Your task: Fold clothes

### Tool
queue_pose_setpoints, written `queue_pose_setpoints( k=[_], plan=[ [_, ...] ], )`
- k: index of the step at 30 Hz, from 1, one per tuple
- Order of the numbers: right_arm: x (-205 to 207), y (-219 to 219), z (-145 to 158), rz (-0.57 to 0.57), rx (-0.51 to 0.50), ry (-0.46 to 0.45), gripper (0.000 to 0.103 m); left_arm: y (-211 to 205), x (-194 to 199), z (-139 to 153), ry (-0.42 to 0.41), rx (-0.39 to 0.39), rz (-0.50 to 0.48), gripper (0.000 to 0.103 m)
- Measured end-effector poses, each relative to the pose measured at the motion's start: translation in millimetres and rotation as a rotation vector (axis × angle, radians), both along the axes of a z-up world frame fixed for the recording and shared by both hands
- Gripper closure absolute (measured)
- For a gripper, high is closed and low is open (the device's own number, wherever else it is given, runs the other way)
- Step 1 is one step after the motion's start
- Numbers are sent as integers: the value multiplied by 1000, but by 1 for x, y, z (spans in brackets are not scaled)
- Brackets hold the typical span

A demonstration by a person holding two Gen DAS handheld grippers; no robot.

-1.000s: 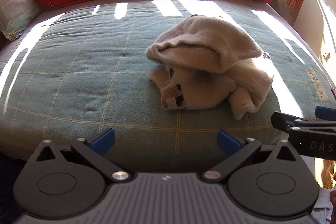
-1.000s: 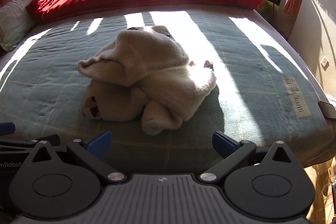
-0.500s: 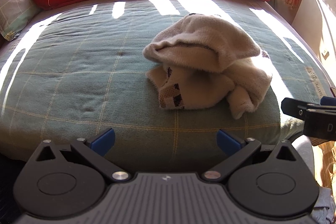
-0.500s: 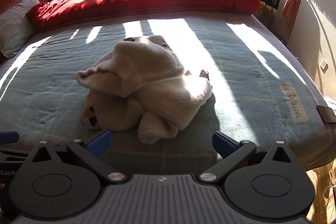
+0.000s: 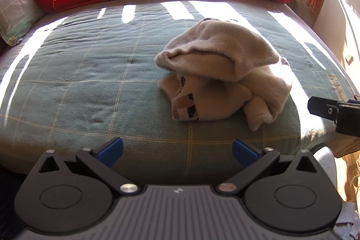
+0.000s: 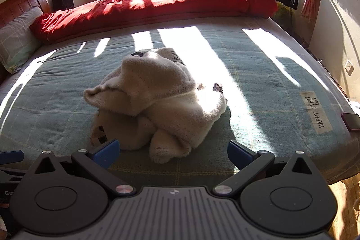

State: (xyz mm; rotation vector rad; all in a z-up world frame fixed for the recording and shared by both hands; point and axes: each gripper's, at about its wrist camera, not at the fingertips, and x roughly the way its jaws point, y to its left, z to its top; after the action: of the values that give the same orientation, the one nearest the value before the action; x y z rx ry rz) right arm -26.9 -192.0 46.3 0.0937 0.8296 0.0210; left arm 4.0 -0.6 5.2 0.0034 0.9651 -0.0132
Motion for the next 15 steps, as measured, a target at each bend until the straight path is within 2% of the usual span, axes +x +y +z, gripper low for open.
queue_pose_setpoints(
  k=[15],
  plan=[
    [-2,1,-8,-13,4,17,0,0,-3,2,-18,-5,5,1]
  ],
)
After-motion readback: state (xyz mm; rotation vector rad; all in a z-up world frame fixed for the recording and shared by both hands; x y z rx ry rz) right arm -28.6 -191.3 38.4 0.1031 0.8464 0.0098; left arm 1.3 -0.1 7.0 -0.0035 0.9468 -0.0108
